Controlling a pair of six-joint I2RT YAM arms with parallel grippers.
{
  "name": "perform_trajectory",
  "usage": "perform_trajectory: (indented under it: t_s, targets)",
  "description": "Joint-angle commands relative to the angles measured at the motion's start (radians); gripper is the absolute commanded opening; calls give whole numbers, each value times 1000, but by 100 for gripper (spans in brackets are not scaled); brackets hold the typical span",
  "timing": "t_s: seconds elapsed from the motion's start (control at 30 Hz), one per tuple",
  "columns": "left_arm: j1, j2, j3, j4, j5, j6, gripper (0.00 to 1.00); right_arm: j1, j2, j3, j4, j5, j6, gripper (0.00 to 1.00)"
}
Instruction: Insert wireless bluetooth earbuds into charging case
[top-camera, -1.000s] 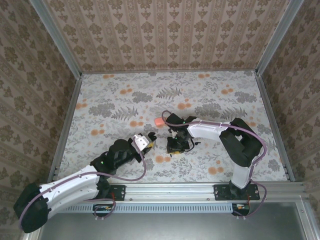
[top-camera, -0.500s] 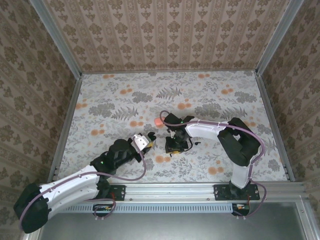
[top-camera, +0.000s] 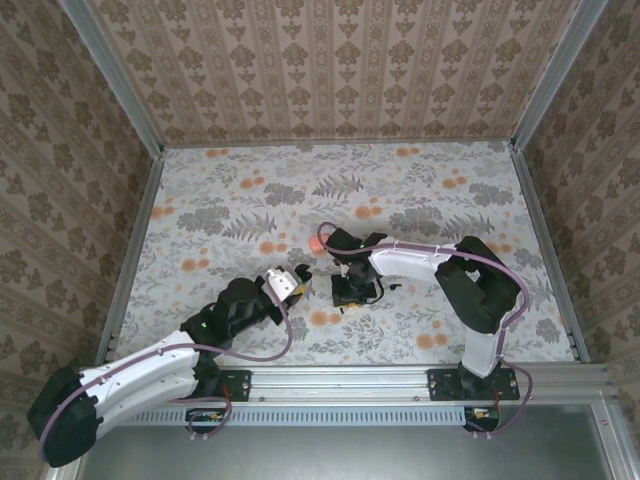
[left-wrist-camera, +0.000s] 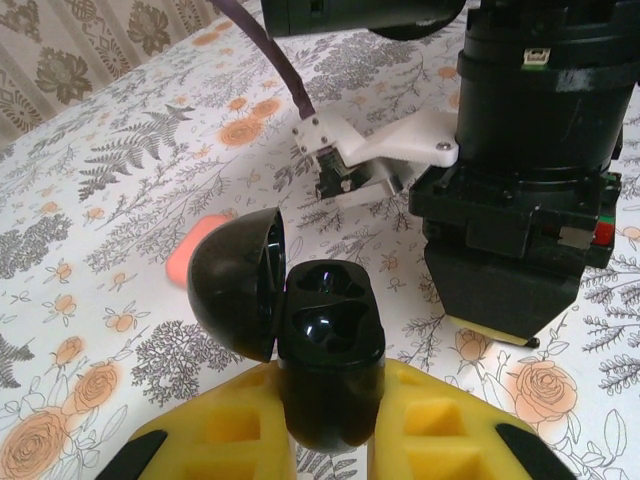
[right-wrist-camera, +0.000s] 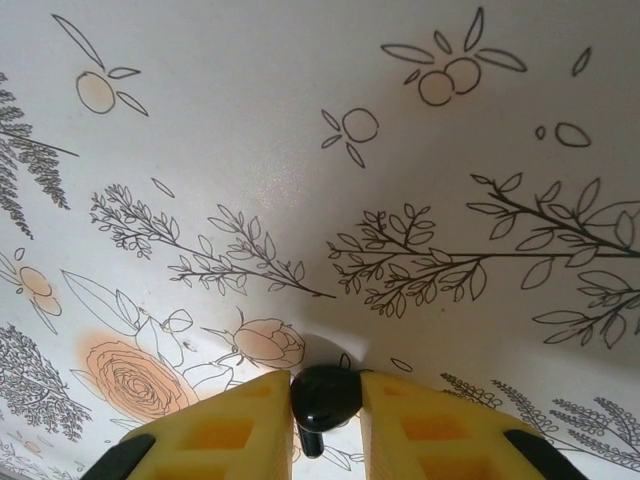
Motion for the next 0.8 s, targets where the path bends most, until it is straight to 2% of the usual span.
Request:
perform_trajectory:
  t_s: [0.0, 0.2, 0.63, 0.77]
  targets:
    - [7, 18, -32, 48, 16, -6, 16, 6, -36, -50, 101, 72, 18, 24]
    - [9, 146, -39, 137, 59, -22, 15, 2, -137, -143, 223, 109, 45, 23]
    - [5, 553, 0, 512, 127, -90, 14, -17, -315, -360, 567, 183, 78, 22]
    - [-2, 649, 30, 581, 144, -104, 13, -19, -359, -411, 640, 192, 89, 22]
